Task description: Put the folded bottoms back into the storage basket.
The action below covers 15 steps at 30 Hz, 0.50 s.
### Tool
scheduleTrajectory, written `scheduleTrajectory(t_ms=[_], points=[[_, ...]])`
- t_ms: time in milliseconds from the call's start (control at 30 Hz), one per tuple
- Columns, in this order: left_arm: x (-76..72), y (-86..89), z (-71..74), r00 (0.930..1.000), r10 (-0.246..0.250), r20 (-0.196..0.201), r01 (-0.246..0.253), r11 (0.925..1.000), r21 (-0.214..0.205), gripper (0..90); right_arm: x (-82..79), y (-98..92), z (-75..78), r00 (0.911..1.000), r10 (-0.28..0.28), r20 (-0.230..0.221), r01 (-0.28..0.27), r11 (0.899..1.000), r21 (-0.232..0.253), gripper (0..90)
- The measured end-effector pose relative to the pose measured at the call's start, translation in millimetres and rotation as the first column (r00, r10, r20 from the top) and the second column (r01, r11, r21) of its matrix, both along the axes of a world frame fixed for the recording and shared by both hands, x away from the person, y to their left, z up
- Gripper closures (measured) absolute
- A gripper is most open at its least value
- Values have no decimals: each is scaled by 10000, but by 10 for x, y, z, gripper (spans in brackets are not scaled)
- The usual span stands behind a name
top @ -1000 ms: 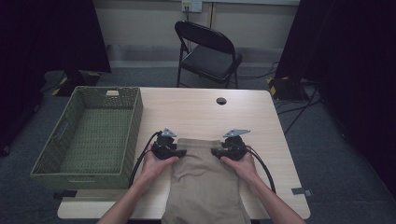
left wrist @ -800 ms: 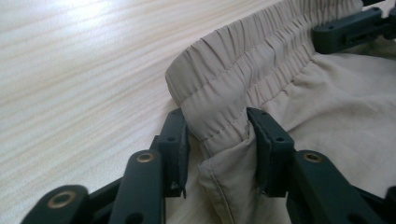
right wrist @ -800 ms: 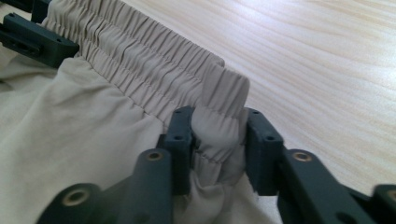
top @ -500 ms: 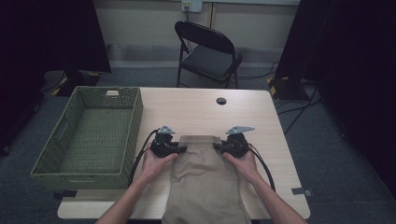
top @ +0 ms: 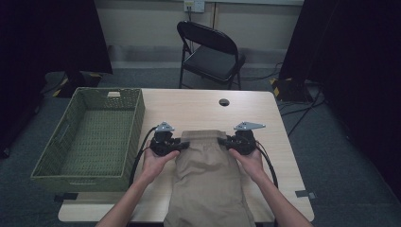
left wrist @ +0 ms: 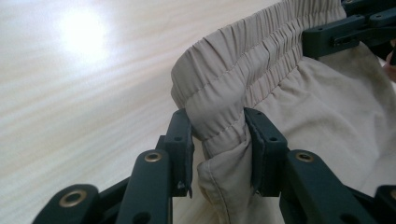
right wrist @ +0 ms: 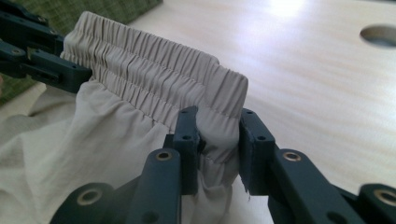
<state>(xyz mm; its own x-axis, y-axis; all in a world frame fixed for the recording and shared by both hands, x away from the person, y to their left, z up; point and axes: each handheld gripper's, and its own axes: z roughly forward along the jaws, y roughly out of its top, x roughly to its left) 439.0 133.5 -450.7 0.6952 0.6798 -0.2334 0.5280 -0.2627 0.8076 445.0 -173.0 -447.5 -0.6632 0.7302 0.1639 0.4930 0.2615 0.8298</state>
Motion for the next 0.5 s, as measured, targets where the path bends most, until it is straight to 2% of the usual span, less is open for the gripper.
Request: scheduleTrajectory(t_ms=[100,400,500], points=[[-25,16,75,9997,42,242,-36,9997,-242,651,-4,-19,93,9999,41,138,-44,9997,239,715],[-89,22,257,9973,106,728,-94,9998,-158,652,-24,-11,275,9991,91,415,-111,9989,461,718],[-91,32,312,9966,143,808,-122,9996,-255,652,-29,-12,336,9987,118,498,-139,9990,426,718]])
